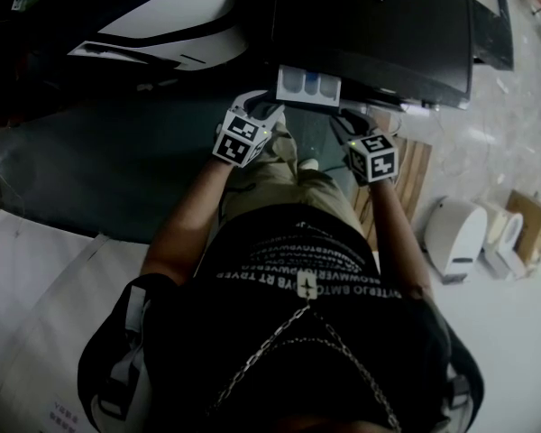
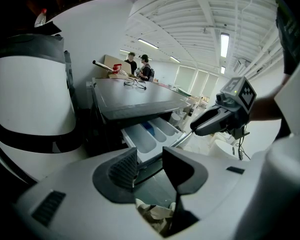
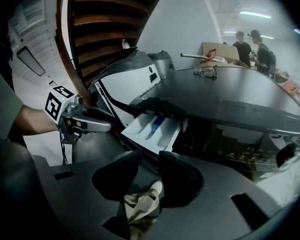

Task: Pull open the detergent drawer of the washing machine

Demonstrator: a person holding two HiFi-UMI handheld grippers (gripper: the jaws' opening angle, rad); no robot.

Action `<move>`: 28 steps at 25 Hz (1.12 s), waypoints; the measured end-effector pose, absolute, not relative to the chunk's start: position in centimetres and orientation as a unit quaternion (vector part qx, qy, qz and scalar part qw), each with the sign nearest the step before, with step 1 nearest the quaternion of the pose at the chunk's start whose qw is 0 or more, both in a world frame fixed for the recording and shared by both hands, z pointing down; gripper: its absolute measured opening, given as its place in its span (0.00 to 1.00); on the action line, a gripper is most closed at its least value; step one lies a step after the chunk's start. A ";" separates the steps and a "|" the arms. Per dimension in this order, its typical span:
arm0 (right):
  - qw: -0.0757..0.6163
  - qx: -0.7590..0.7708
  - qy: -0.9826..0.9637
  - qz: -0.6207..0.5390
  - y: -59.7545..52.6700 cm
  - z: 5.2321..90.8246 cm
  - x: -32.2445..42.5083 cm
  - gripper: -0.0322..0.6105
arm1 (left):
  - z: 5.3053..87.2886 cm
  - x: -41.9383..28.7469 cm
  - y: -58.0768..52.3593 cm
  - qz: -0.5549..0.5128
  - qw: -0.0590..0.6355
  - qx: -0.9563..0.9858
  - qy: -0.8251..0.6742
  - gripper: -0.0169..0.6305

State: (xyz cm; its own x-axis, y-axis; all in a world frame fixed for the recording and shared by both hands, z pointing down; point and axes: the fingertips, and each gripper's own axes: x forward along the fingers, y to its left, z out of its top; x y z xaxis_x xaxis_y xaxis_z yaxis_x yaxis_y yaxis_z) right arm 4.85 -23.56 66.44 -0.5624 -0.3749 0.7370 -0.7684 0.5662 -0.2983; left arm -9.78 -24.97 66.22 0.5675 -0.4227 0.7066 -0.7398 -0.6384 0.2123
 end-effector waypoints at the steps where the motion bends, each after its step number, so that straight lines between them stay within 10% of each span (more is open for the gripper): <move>1: 0.315 0.345 -0.827 0.312 -23.4 66.5 4.9 0.22 | 66.3 -9.8 -24.8 0.314 0.252 0.849 -0.343 0.24; 28: 0.323 0.334 -0.826 0.319 -17.9 66.8 5.3 0.22 | 66.4 -9.5 -19.1 0.320 0.259 0.844 -0.343 0.24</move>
State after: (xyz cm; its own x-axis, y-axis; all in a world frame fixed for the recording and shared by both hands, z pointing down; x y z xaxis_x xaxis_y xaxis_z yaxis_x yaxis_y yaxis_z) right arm 5.26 -17.92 66.81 -0.5677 -0.3462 0.7469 -0.7581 0.5735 -0.3104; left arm -9.52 -19.10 66.44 0.5597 -0.4141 0.7178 -0.7455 -0.6299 0.2178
